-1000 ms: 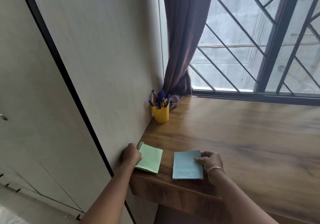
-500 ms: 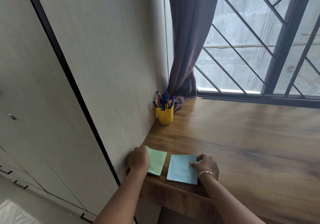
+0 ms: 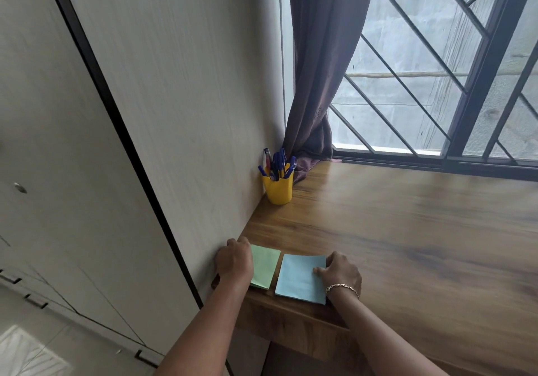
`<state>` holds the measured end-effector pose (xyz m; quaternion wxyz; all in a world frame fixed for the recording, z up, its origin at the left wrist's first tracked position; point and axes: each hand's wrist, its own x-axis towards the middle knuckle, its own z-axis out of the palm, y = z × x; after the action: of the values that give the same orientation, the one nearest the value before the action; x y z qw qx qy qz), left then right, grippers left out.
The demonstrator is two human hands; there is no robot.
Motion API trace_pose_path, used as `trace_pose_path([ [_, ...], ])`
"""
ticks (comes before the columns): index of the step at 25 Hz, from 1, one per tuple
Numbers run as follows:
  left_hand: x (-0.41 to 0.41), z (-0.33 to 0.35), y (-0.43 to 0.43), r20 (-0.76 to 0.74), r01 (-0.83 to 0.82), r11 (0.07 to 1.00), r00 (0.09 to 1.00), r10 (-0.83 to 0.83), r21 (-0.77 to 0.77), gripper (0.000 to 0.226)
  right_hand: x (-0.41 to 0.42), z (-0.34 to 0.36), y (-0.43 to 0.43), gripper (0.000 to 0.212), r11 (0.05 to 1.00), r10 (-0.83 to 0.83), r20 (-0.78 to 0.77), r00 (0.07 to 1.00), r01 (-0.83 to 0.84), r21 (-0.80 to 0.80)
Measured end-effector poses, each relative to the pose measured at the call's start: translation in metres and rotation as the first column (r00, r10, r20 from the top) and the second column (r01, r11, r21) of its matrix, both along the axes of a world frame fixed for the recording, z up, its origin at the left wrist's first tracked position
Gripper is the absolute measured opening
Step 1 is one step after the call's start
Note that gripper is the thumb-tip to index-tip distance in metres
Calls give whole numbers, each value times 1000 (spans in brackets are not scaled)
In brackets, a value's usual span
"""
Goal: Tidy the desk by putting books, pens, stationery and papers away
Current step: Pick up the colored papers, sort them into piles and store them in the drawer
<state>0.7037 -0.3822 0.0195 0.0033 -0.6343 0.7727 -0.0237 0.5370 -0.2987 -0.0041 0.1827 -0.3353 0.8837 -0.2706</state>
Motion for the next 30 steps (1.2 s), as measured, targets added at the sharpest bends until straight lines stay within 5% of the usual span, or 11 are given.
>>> trace_pose_path([
  [9,-11,3,16,32,130,984,991,-127,-120,32,-1,4,5,48,995,25,21,999,-23,-93],
  [13,-20,4,26,7,327,933,944,-330,-150,44,-8,10,25,51,986,102,-279,955,-135,-100],
  [18,-40,0,48,46,505,859,863,-502,-89,72,-21,7,60,75,971,169,-630,758,-236,-23],
  [22,-59,-8,74,-47,635,772,770,-636,-35,118,-27,0,101,79,982,177,-665,725,-179,66],
  [26,-83,-15,117,12,748,661,663,-749,-62,95,-34,-8,154,91,986,148,-638,755,-67,150],
  [30,-104,-22,172,-88,819,574,571,-816,-17,125,-43,-13,222,72,982,76,-663,744,59,179],
])
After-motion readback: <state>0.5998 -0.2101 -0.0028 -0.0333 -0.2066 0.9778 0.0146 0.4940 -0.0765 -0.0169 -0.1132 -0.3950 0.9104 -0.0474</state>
